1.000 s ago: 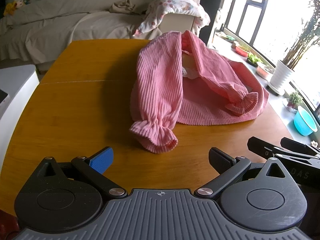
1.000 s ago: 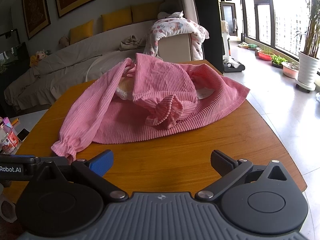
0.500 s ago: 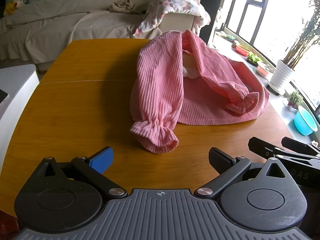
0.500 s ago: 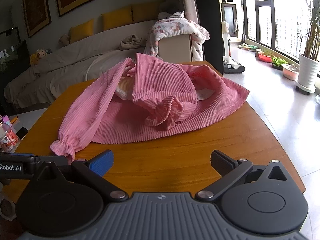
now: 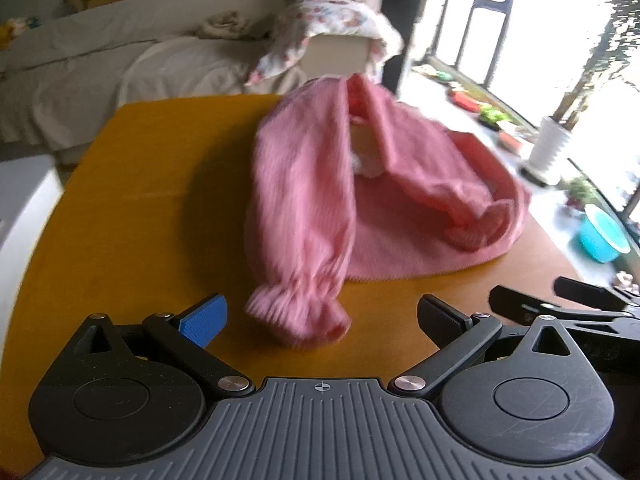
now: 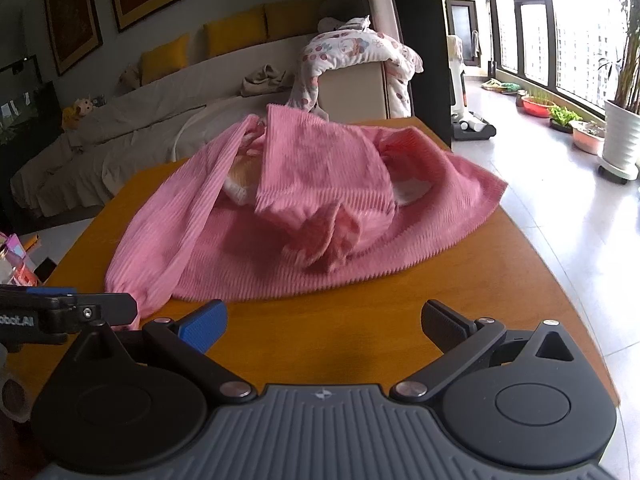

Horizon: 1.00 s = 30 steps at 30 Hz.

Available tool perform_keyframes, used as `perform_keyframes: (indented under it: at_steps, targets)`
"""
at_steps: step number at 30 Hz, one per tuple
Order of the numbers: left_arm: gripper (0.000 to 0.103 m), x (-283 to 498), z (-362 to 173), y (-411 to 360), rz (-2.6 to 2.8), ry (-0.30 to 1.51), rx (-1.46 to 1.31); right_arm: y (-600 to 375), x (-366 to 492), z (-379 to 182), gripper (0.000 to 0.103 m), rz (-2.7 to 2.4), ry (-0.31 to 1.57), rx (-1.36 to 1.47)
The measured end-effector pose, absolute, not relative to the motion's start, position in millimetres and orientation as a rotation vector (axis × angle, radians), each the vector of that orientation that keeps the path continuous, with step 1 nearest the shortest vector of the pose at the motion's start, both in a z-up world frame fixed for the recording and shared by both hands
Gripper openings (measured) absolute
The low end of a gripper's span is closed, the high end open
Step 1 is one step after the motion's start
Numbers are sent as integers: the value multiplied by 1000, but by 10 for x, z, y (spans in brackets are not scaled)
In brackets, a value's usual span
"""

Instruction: Fold clothes

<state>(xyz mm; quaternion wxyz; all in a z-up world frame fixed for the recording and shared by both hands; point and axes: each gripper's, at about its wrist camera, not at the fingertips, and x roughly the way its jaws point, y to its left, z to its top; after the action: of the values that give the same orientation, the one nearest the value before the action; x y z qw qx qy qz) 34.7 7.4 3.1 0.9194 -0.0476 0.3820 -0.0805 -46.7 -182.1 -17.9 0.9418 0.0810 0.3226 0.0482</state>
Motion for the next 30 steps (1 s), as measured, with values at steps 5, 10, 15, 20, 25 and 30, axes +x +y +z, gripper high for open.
perform_keyframes:
  at_steps: [5, 10, 15, 20, 25, 30]
  targets:
    - [103, 740, 95, 43, -352, 770, -171, -2123, 46, -94, 103, 87, 622, 268]
    - [103, 1110, 125, -171, -576, 750, -177, -2430, 670, -74, 103, 67, 640, 409]
    - [103, 1522, -167, -337, -628, 864, -186, -2506, 1022, -223, 103, 103, 708, 511]
    - [103, 1596, -382, -144, -668, 886, -263, -2413, 1010, -376, 103, 122, 743, 553]
    - [103, 1447, -422, 42, -689, 880, -280, -2193, 810, -359, 103, 185, 781, 498]
    - [103, 1115, -436, 364, -694, 894, -331, -1923, 337, -318, 103, 265, 831, 464]
